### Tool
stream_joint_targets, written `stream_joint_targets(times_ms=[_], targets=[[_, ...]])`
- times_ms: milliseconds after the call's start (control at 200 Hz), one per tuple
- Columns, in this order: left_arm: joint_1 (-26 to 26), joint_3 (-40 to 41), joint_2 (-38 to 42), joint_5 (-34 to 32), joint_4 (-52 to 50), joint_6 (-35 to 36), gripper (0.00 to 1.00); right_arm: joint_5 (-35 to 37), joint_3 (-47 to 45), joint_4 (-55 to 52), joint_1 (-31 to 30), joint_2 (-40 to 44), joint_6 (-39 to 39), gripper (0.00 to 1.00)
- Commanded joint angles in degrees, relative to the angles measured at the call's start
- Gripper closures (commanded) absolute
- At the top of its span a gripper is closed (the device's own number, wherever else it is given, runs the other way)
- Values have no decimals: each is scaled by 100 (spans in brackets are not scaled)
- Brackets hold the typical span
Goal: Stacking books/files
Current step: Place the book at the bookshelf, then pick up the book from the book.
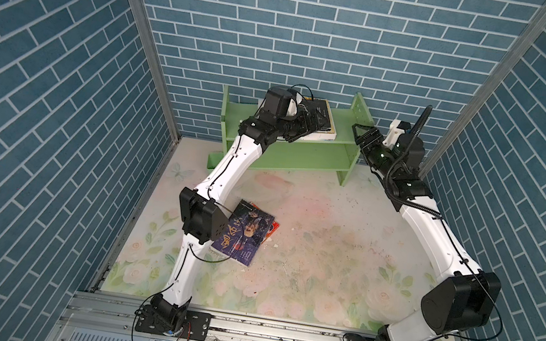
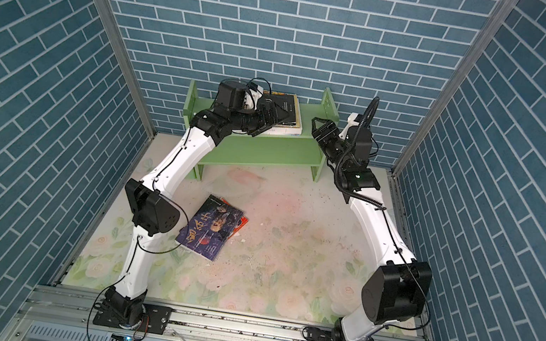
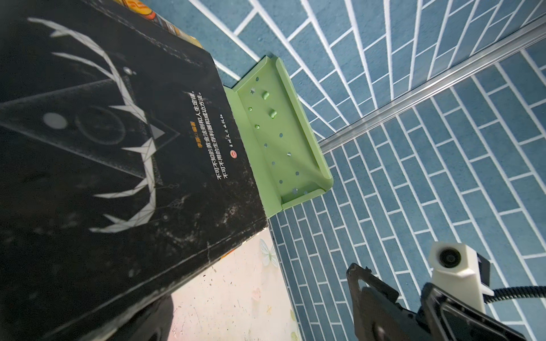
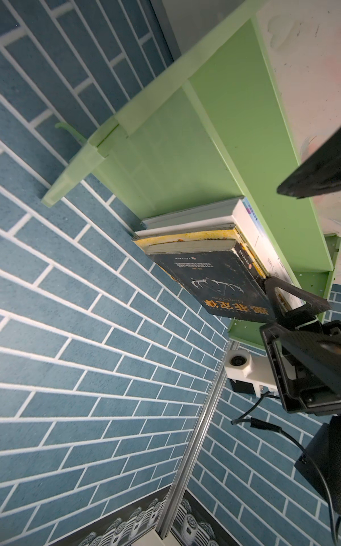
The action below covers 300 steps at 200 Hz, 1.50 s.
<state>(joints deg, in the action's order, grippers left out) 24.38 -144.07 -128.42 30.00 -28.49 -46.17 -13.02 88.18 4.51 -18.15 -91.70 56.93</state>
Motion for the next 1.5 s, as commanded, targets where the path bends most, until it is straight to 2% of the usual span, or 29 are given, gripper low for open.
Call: stream_joint_targets(times_ms=[0,105,200,370,540,640,840,1010,1230,1390,1496], targets=[[-14,358,400,287,569,-120,0,106,-73,-16,32,229,-148,28],[1,674,752,417,501,31,0,82,-91,-12,31,249,-147,28],[5,1348,1375,392,374,362,0,58,-108,-84,31,258,-198,28],[-68,3726,3155,-456,508,673,0,-53,-135,-327,-62,260,-411,28],[-240,6041,4901,-1686,632,194,0,-94,-104,-918,-470,151,-945,28],[-302,6935,5615,-2299,203,-219,0,-178,-188,-1196,-771,61,-1177,28],[-321,8399,6698,-3036,-524,-1064,0,-260,-751,-1101,-1263,-133,-1175,31],[-321,9605,7414,-3229,-873,-1893,0,-539,-935,-926,-1604,-651,-1234,31],[-320,10822,7917,-2947,-942,-2772,0,-1013,-338,-909,-1889,-1819,-1407,32],[-320,11443,7973,-2701,-662,-3182,0,-1155,166,-946,-2089,-2561,-1460,32],[-320,11946,7921,-2467,-35,-3510,0,-1218,432,-1060,-2202,-2924,-1466,32]])
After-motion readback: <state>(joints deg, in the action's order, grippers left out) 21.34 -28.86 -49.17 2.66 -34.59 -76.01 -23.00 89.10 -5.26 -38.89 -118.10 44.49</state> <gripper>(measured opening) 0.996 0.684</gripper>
